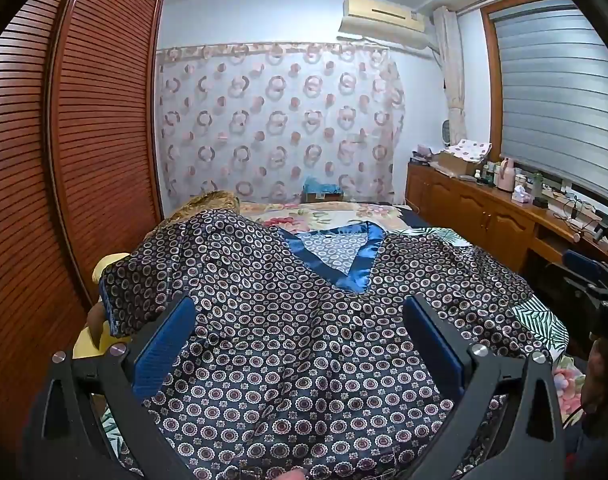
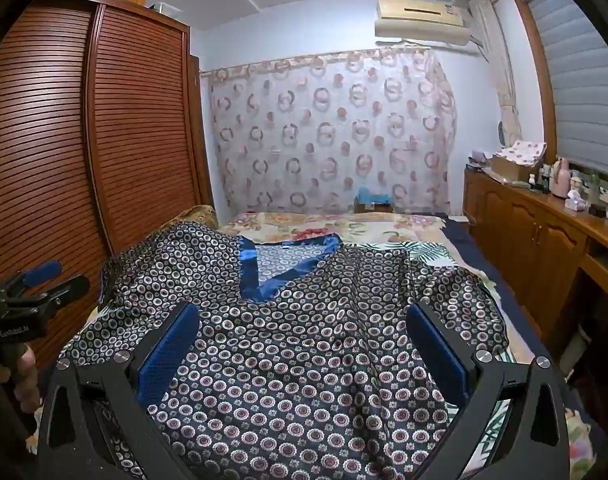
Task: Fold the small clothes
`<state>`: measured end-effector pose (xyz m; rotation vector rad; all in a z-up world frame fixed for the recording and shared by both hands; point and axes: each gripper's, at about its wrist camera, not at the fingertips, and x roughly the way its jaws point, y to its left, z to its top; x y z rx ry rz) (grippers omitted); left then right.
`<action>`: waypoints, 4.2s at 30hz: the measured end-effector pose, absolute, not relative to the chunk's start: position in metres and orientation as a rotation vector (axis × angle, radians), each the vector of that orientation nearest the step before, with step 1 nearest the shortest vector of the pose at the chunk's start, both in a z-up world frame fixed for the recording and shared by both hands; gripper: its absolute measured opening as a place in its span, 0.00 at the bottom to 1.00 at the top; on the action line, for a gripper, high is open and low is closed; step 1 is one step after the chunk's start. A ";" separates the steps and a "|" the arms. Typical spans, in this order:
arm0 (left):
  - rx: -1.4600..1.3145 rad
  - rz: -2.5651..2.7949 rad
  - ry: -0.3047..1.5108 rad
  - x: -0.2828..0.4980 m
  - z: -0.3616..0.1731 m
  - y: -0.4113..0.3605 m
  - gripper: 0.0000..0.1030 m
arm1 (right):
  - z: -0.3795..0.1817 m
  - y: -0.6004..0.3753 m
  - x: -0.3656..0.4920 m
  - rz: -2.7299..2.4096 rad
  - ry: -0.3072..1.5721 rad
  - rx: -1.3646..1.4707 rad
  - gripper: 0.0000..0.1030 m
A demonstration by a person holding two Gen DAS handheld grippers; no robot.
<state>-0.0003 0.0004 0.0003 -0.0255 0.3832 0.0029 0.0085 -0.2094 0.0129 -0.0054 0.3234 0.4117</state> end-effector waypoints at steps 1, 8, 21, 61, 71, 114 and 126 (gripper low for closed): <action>-0.027 0.002 0.385 0.000 0.000 0.000 1.00 | 0.013 -0.210 0.008 0.411 0.323 -0.001 1.00; -0.029 0.003 0.385 0.000 0.000 0.001 1.00 | 0.013 -0.209 0.008 0.414 0.325 -0.005 1.00; -0.029 0.003 0.385 0.000 0.000 0.001 1.00 | 0.011 -0.210 0.008 0.413 0.325 -0.006 1.00; -0.032 0.000 0.379 -0.001 0.000 0.002 1.00 | 0.012 -0.211 0.009 0.410 0.329 -0.004 1.00; -0.031 0.000 0.378 0.000 0.001 0.002 1.00 | 0.012 -0.210 0.009 0.405 0.330 0.001 1.00; -0.031 0.051 0.475 0.022 -0.025 0.036 1.00 | -0.002 -0.195 0.039 0.468 0.384 -0.012 1.00; -0.049 0.116 0.552 0.047 -0.056 0.101 1.00 | -0.024 -0.153 0.091 0.560 0.479 -0.086 1.00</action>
